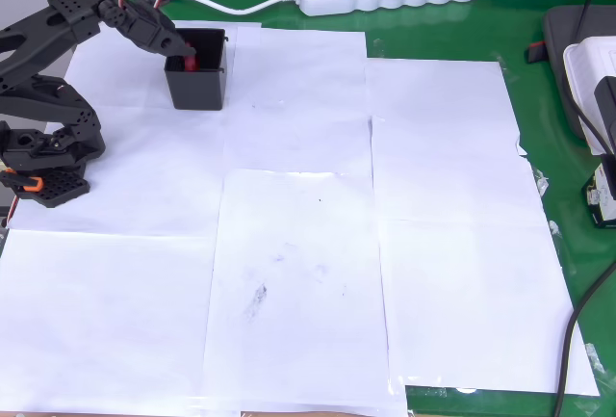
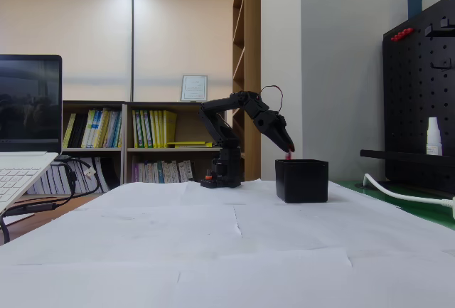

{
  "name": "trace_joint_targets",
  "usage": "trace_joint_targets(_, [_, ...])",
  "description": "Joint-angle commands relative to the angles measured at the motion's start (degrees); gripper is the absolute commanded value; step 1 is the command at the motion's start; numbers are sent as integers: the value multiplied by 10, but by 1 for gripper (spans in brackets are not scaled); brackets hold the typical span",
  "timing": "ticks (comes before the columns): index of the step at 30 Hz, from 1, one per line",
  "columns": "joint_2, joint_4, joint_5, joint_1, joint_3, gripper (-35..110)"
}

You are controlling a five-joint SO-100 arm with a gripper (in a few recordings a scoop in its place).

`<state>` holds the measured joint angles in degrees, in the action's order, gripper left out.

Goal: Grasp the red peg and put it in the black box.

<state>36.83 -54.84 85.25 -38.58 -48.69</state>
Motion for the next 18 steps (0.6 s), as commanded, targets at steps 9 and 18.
trace_joint_targets(9, [8,-2,-11,3,-70,0])
trace_joint_targets(18, [-47,-283,62,80,-223,0])
